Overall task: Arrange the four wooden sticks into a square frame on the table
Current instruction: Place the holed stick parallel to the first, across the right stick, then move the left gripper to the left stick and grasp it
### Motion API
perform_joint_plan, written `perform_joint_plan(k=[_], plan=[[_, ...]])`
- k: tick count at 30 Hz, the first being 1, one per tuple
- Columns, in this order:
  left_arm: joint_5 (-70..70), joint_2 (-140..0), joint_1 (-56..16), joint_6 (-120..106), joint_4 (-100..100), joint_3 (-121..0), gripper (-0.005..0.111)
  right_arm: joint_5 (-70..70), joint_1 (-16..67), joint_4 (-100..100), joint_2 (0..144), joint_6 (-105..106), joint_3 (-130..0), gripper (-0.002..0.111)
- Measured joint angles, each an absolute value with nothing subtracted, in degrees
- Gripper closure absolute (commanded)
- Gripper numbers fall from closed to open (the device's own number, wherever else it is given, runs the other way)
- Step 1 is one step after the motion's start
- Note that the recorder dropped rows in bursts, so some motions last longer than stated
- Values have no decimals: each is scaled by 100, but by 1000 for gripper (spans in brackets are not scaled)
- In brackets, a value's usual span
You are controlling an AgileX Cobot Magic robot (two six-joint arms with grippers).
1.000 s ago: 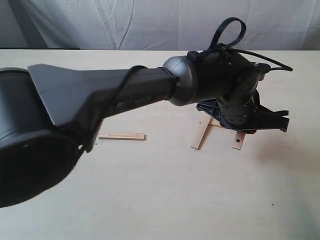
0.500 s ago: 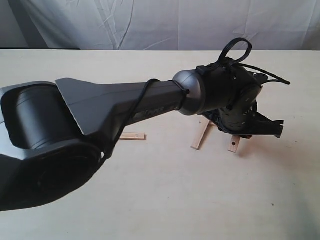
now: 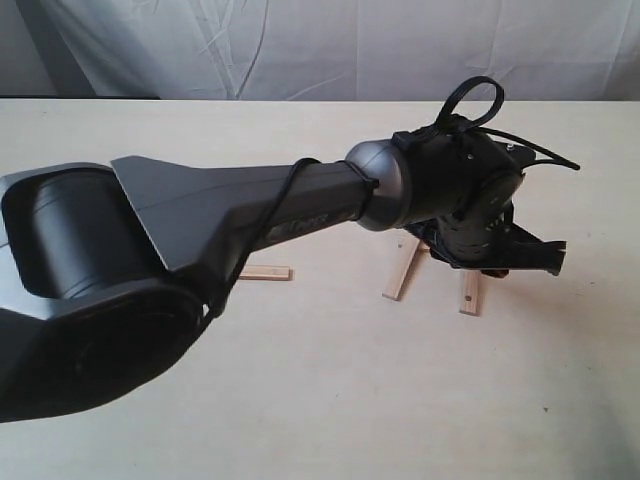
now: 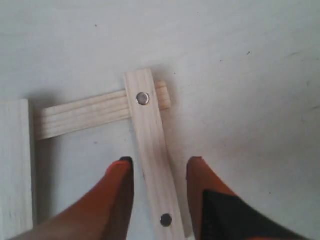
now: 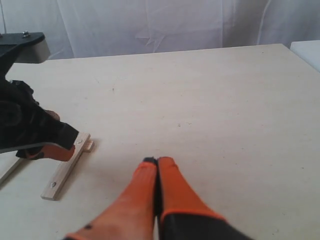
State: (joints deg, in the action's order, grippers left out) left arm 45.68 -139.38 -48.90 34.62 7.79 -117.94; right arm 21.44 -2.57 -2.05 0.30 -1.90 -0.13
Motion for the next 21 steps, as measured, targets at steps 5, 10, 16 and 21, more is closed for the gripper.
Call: perform_joint_plan(k=[5,10,16,21], plan=[[4798,-13755,-4864,2931,789,-11794,99,2144,-257,-205,30,-190,-13,108],[5329,-13401,-4775,1532,789,-11803,107,2144,-257,-205,30,-190,-13,108],[6079,-13115,-4603,630,789,-11806,107,2144,-257,-205,30,-190,-13,108],[6573,-12775,-4308,-608,475,-11735,107,2144,-257,-205,30,-190,-13,108]])
